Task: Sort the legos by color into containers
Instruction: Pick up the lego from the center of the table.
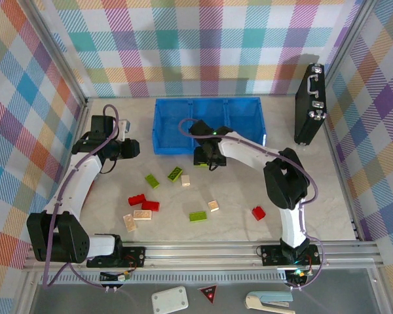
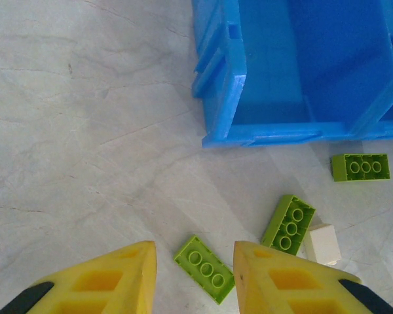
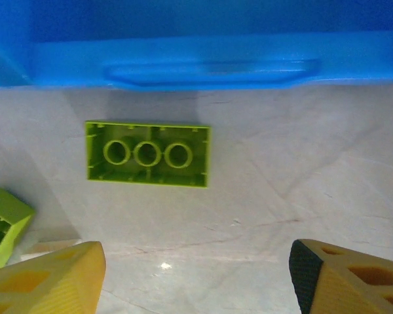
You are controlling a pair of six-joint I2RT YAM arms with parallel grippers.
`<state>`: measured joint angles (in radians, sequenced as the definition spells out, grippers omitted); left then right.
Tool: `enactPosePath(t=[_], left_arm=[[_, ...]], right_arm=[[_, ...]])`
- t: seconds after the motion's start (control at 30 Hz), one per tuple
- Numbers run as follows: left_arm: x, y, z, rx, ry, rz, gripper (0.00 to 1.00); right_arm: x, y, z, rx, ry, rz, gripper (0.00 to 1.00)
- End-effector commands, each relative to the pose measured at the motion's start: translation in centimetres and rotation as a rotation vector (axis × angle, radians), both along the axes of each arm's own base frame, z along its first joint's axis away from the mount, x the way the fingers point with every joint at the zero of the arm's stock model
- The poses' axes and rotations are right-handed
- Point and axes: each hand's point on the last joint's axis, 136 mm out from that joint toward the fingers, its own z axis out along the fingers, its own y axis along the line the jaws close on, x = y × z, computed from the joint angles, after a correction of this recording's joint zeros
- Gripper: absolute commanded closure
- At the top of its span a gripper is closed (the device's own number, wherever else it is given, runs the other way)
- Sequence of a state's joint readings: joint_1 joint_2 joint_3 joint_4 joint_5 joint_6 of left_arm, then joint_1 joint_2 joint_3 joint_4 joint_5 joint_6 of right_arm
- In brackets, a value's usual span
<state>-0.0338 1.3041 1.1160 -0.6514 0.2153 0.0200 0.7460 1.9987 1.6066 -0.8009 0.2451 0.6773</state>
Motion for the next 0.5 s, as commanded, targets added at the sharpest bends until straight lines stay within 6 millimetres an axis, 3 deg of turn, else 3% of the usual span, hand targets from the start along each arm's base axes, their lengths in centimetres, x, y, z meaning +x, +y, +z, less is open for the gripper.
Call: enactPosePath(t=[0.0, 0.47], left_arm=[[0.2, 0.3, 0.3, -0.004, -0.016, 0.002, 0.64], [0.1, 0.2, 0.3, -0.008, -0.014, 0.000, 0.64]], right_arm=[[1.5, 1.3, -0.3, 0.017, -0.043, -0.038, 0.23], [2.3, 2.8, -3.3, 0.008, -0.035, -0.033, 0.16]])
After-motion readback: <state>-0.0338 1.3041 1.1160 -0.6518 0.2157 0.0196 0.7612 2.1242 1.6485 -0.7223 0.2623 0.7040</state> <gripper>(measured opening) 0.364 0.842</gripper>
